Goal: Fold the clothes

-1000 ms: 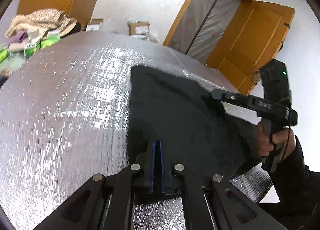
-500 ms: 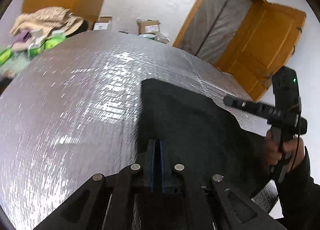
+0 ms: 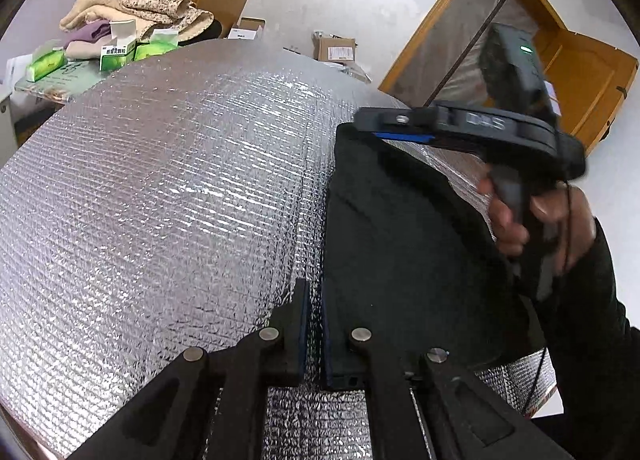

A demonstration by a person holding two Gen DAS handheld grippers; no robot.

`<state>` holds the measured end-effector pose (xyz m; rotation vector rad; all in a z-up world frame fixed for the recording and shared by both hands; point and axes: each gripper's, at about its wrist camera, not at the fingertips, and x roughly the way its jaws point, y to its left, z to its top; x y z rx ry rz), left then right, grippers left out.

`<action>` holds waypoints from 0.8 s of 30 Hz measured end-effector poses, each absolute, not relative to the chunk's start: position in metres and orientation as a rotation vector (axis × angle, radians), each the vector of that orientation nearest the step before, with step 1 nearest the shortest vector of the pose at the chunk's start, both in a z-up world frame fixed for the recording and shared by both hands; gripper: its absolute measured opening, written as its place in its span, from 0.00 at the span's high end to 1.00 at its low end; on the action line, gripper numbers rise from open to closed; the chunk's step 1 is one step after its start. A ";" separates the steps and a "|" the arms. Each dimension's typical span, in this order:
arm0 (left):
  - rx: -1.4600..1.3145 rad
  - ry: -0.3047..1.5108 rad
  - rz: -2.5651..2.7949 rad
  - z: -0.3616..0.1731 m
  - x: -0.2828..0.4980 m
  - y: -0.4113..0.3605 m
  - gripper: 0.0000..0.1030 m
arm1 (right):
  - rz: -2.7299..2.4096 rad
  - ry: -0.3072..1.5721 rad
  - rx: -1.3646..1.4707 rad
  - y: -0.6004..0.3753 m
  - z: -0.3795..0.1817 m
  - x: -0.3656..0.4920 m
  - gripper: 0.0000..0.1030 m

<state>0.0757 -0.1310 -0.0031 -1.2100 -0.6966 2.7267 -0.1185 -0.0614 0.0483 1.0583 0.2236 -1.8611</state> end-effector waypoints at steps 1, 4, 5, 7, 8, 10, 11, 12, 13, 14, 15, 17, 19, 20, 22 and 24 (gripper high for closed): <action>-1.212 -0.697 2.723 -0.003 0.077 -0.131 0.94 | -1.855 0.228 1.072 -0.065 0.046 -0.121 0.61; -1.217 -0.673 2.720 -0.002 0.082 -0.130 0.92 | -1.835 0.219 1.147 -0.073 0.033 -0.131 0.61; -1.217 -0.664 2.720 -0.001 0.084 -0.130 0.91 | -1.830 0.204 1.166 -0.073 0.029 -0.134 0.64; -1.214 -0.649 2.719 0.000 0.086 -0.129 0.89 | -1.827 0.180 1.182 -0.071 0.025 -0.138 0.87; -1.213 -0.655 2.717 0.001 0.087 -0.130 0.88 | -1.828 0.170 1.183 -0.069 0.024 -0.139 0.92; -1.206 -0.671 2.711 0.001 0.090 -0.132 0.87 | -1.830 0.151 1.185 -0.065 0.023 -0.141 0.94; -1.201 -0.683 2.709 0.001 0.091 -0.133 0.86 | -1.832 0.142 1.185 -0.064 0.023 -0.143 0.95; -1.191 -0.697 2.707 0.001 0.094 -0.134 0.85 | -1.837 0.139 1.184 -0.063 0.023 -0.144 0.96; -1.182 -0.708 2.704 0.002 0.096 -0.135 0.83 | -1.841 0.139 1.182 -0.063 0.023 -0.144 0.96; -1.176 -0.722 2.703 0.002 0.098 -0.136 0.82 | -1.843 0.137 1.180 -0.063 0.023 -0.145 0.96; -1.170 -0.735 2.701 0.003 0.100 -0.137 0.81 | -1.844 0.135 1.178 -0.063 0.023 -0.145 0.96; -1.140 -0.755 2.700 0.005 0.100 -0.139 0.72 | -1.847 0.137 1.175 -0.061 0.023 -0.144 0.96; -1.123 -0.769 2.697 0.008 0.096 -0.139 0.67 | -1.850 0.137 1.172 -0.061 0.023 -0.143 0.96; -1.123 -0.769 2.692 0.007 0.092 -0.139 0.67 | -1.851 0.136 1.171 -0.060 0.023 -0.143 0.96; -1.149 -0.768 2.681 0.002 0.087 -0.137 0.67 | -1.852 0.133 1.169 -0.060 0.023 -0.143 0.96; -1.146 -0.770 2.687 -0.002 0.083 -0.136 0.67 | -1.855 0.131 1.165 -0.060 0.024 -0.142 0.96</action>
